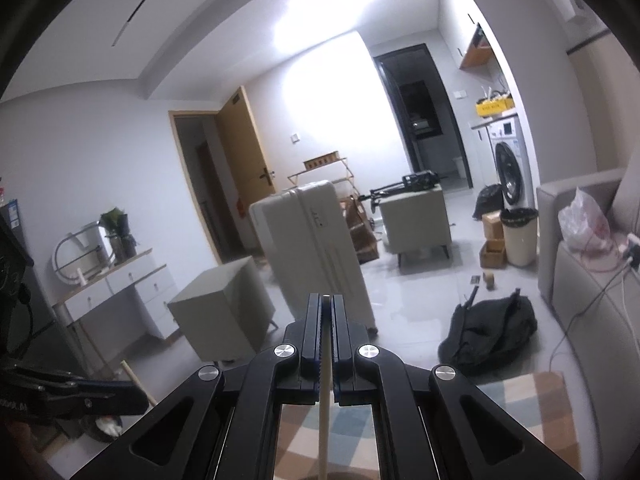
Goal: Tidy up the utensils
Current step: 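Lift both held chopsticks high and lower them into the white holder, then open both tools over the holder and pull them back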
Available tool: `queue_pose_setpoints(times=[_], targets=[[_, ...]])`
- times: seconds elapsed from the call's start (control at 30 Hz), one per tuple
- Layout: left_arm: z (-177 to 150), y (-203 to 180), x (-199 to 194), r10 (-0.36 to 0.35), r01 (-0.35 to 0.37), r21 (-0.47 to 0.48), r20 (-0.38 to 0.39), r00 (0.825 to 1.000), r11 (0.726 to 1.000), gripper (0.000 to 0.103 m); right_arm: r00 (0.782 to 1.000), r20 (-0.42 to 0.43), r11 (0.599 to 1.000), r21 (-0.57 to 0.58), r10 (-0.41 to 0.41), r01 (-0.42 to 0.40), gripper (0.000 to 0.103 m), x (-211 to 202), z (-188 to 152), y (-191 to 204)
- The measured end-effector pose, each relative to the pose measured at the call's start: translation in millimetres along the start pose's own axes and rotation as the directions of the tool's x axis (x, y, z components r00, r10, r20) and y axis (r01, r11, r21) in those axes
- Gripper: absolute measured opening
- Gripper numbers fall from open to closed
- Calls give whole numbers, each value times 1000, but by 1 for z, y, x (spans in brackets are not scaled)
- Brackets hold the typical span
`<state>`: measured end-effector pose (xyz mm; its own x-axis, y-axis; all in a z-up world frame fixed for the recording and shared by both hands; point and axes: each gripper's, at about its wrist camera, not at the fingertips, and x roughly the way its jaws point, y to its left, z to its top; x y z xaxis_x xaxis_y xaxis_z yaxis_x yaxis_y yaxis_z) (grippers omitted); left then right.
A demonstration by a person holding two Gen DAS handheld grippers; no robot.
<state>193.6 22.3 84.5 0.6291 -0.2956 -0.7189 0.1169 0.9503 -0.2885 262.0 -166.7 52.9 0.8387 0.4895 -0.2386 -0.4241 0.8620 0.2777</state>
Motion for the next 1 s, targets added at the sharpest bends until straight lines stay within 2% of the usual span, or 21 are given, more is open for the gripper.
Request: queue_pose_setpoints(times=[0.33, 0.57, 0.7, 0.77, 0.8, 0.87, 0.93, 1.0], targets=[[-7, 11, 29, 3, -2, 19, -51, 999, 1000, 0, 998, -31, 996, 64, -58, 60, 3, 30, -45, -17], [-17, 9, 43, -37, 40, 15, -129, 991, 999, 0, 995, -97, 1000, -13, -17, 16, 4, 31, -57, -6], [-16, 7, 44, -39, 41, 6, -163, 986, 999, 2, 989, -151, 999, -27, 13, -18, 9, 21, -57, -2], [-16, 5, 41, -11, 14, 15, -166, 986, 1000, 18, 986, -165, 999, -38, 0, -6, 20, 14, -58, -3], [-17, 4, 38, 4, 0, 20, -159, 987, 1000, 22, 986, -169, 999, -38, -6, 0, 22, 9, -58, -4], [-19, 4, 33, 30, -28, 15, -143, 989, 999, 39, 985, -172, 1000, -20, -14, 11, 27, -5, -58, -8], [-22, 6, 24, 52, -52, 3, -124, 991, 999, 46, 984, -174, 999, 1, -34, 34, 34, -21, -59, -13], [-26, 5, 13, 74, -75, -8, -102, 992, 997, 48, 983, -178, 999, 15, -48, 51, 36, -35, -59, -18]])
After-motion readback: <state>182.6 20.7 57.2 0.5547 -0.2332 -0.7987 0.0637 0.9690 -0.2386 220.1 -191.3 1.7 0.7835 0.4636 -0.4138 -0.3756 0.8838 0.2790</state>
